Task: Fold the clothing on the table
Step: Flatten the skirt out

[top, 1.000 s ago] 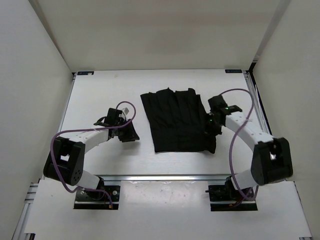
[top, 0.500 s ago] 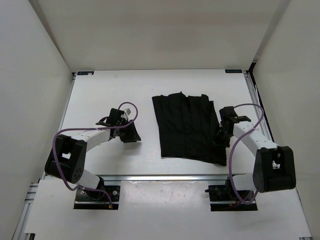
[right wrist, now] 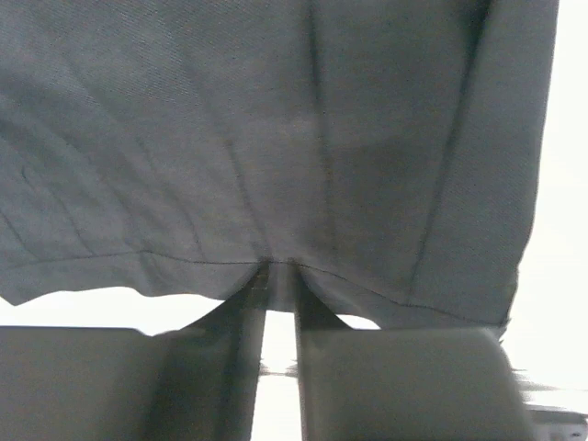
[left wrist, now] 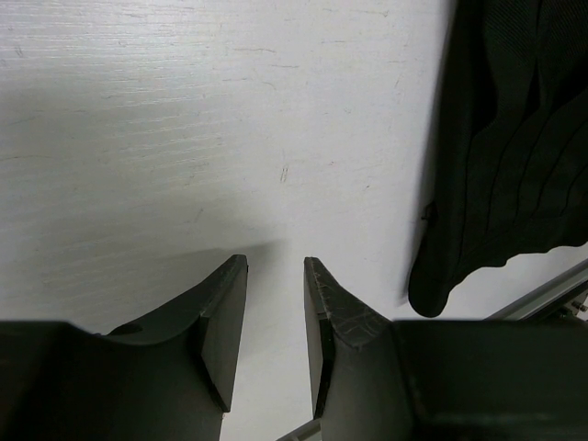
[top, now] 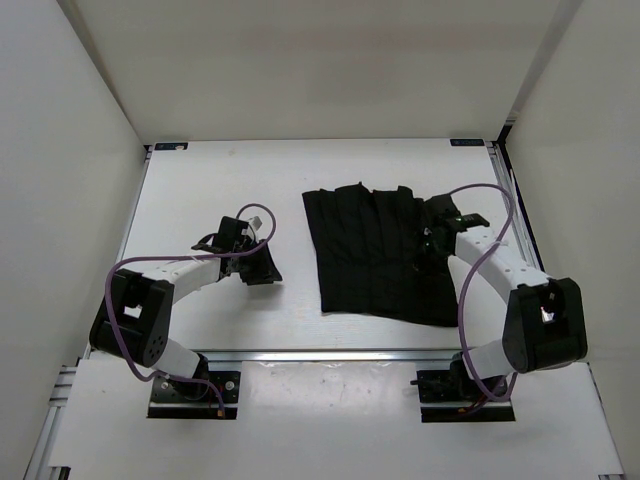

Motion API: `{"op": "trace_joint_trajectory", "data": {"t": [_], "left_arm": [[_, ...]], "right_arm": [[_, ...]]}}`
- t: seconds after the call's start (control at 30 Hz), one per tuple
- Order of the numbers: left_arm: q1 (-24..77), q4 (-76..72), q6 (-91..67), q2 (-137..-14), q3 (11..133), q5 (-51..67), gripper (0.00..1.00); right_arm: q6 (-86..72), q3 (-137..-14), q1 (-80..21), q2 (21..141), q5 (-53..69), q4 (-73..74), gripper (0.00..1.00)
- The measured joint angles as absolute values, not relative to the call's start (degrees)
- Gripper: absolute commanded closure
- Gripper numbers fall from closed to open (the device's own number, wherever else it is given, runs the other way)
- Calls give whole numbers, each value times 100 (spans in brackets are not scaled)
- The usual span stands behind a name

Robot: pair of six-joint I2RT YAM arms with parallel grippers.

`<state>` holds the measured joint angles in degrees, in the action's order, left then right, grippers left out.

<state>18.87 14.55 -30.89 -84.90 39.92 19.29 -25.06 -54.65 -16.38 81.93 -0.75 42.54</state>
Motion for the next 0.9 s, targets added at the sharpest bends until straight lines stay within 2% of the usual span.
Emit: {"op": "trace_joint_trajectory", "data": {"t": [0.03, 0.07, 0.17, 0.33, 0.53, 0.9], "left_arm": [[1887, 1455, -3089, -8490, 3992, 1929, 58], [1887, 1455, -3089, -8490, 3992, 1929, 58], [1887, 1450, -3089, -8493, 3992, 1931, 58], [1920, 1450, -3089, -8501, 3992, 1940, 58], [1935, 1433, -3092, -8508, 3979, 1966, 58], [1911, 1428, -3089, -8508, 3924, 1973, 58]], "right_arm": [[-2480, -5463, -1564, 8182, -71, 4265, 70], [-2445, -5463, -1505, 8178, -64, 4278, 62], [-2292, -5459, -1424, 8215, 104, 4320, 55], [-2108, -5634, -2178, 8868, 473, 4281, 56], [-1874, -6722, -3151, 10073, 703, 4104, 68], [-1603, -7124, -3312, 10739, 521, 4088, 60]]}}
